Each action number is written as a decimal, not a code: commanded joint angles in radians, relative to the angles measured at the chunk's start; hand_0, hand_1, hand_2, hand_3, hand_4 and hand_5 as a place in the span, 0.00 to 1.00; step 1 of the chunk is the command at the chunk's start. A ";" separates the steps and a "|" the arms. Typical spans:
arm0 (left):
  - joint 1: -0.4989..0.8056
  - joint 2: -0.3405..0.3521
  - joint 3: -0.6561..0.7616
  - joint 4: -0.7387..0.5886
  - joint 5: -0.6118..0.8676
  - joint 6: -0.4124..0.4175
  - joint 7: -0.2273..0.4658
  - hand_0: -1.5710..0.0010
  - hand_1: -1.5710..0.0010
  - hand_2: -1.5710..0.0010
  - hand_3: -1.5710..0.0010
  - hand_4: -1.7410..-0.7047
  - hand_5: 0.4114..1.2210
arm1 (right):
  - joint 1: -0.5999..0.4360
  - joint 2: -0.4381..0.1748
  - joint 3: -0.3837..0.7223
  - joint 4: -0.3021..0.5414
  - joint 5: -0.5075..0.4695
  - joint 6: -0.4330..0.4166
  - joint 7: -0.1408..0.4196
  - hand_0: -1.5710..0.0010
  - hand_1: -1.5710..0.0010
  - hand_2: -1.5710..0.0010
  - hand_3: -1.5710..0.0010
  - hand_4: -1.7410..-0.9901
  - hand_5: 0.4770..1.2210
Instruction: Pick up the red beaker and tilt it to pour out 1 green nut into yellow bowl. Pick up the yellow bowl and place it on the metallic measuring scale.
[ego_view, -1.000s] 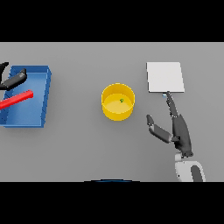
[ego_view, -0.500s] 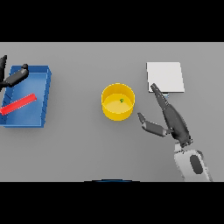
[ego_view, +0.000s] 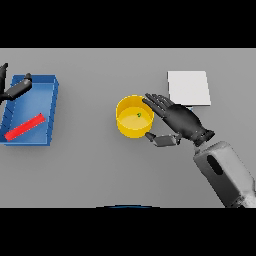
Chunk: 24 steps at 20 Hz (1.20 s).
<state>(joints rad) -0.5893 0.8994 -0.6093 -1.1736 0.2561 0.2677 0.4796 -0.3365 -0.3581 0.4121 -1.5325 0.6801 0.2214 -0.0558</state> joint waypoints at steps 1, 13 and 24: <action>-0.003 -0.009 -0.002 0.002 0.000 0.003 0.001 1.00 1.00 1.00 1.00 0.91 0.38 | -0.026 -0.004 0.013 0.021 0.008 0.020 -0.005 1.00 1.00 1.00 1.00 0.63 0.25; -0.014 -0.012 -0.003 0.022 -0.001 -0.012 -0.014 1.00 1.00 1.00 1.00 0.91 0.39 | -0.250 0.023 0.136 0.267 0.056 0.170 -0.104 1.00 1.00 1.00 1.00 0.66 0.28; -0.015 -0.003 0.002 0.017 0.003 -0.013 -0.005 1.00 1.00 1.00 1.00 0.91 0.40 | -0.329 0.057 0.221 0.394 0.109 0.242 -0.105 1.00 1.00 1.00 1.00 0.58 0.29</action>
<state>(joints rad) -0.6049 0.8967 -0.6067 -1.1564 0.2590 0.2551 0.4745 -0.6660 -0.3003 0.6329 -1.1384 0.7892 0.4632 -0.1609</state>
